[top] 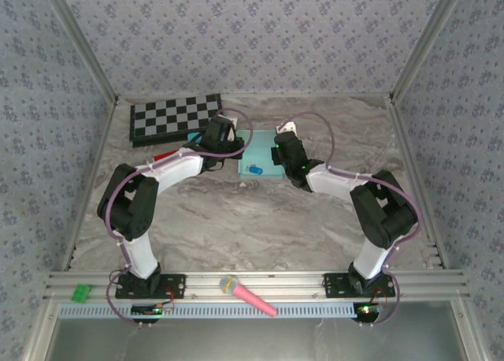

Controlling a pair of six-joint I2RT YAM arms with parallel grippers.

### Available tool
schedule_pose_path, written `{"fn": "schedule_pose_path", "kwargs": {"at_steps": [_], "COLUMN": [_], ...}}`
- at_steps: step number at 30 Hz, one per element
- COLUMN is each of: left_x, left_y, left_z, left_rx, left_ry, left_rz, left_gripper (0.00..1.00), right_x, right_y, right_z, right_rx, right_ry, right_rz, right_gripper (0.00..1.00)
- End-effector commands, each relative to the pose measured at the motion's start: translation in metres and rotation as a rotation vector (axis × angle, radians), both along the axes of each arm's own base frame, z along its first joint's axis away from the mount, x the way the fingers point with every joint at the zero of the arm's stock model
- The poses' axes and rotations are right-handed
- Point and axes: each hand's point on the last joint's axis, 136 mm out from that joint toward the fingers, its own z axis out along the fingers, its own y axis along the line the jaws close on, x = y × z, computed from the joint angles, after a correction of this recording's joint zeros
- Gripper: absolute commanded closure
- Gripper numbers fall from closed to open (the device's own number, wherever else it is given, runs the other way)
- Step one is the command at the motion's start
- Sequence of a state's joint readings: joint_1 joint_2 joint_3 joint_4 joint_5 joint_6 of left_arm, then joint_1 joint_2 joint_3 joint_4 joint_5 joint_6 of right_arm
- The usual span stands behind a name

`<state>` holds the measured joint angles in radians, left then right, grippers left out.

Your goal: Fold the paper box

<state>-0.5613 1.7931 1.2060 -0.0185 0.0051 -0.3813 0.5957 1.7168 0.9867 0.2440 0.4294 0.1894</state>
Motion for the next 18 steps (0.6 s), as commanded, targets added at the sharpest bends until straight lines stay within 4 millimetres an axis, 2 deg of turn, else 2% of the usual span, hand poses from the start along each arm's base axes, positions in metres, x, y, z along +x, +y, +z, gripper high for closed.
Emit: {"fn": "schedule_pose_path", "kwargs": {"at_steps": [1,18], "left_x": [0.002,0.0039], "left_y": [-0.0051,-0.0082], "left_z": [0.0288,0.0254], "left_rx": [-0.063,-0.108], "left_ry": [-0.067,-0.064], "left_rz": [0.022,0.052], "left_gripper": [0.85,0.83], "right_x": [0.0043,0.0024], "right_y": [-0.0056,-0.0007], "right_z": [0.0008,-0.0071], "right_rx": [0.004,0.039], "right_ry": [-0.005,-0.006], "right_rz": [-0.072,-0.137], "right_gripper": [0.89,0.92]}}
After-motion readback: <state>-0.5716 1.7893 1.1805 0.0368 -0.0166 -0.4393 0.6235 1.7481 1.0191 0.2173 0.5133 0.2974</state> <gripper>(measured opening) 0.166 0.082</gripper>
